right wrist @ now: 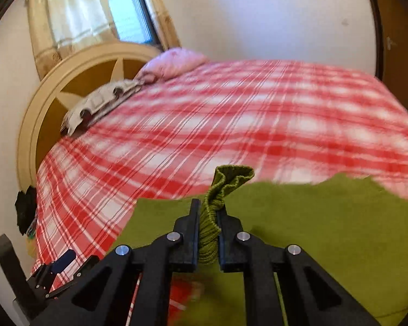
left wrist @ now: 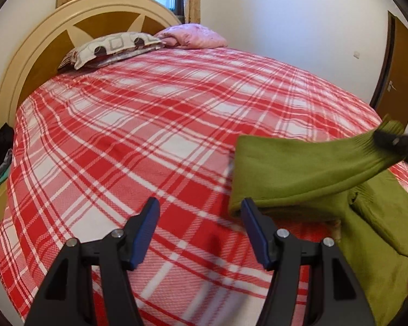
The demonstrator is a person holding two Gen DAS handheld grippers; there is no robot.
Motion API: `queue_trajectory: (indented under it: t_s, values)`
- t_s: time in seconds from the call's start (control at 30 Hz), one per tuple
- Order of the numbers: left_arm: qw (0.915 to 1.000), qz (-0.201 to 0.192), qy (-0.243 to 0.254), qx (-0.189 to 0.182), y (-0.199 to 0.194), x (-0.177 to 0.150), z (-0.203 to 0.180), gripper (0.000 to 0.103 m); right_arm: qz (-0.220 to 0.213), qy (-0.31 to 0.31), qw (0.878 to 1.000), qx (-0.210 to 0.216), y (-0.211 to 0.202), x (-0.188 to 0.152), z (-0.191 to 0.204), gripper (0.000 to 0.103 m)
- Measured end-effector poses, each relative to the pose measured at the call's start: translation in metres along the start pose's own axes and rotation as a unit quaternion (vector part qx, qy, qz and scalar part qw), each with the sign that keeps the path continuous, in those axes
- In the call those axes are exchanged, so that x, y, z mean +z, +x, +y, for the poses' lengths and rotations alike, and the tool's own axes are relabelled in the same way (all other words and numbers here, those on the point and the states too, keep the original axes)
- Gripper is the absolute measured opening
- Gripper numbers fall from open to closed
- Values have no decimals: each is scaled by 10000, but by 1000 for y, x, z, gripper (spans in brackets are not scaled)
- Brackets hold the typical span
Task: Fold small clothes
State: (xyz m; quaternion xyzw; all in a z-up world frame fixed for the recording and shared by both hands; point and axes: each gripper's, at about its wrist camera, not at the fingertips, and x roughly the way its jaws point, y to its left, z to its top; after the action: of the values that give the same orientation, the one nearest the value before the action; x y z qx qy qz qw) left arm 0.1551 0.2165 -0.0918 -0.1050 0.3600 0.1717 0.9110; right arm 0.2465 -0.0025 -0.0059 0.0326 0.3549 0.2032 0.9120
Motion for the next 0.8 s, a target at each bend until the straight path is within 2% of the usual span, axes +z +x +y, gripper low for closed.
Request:
queue_trajectory:
  t_s: [0.13,0.2,0.3,0.47,0.7,0.8]
  values:
    - [9998,-59,85,-153,-8,1,-15,66,-248,65,9988,-408,-38,9,-40,10]
    - [9996,-77,148,-245,-11,0,-23,73,-421,137,9969,-658,-59,11,-66,10]
    - [9991,-32,170,-387,-13,-5,-35,74,-681,319,9922,-994,-91,11,-104,10]
    - [9979,55,495,-406,-14,-14,-64,74,-752,507,9844,-1510,-122,-3,-165,10]
    - [9966,116,721,-387,-15,-18,-92,74,-338,662,9779,-1954,-107,-45,-220,10]
    - [9947,39,952,-383,-17,-18,-110,74,-165,678,9778,-1977,-95,-62,-238,10]
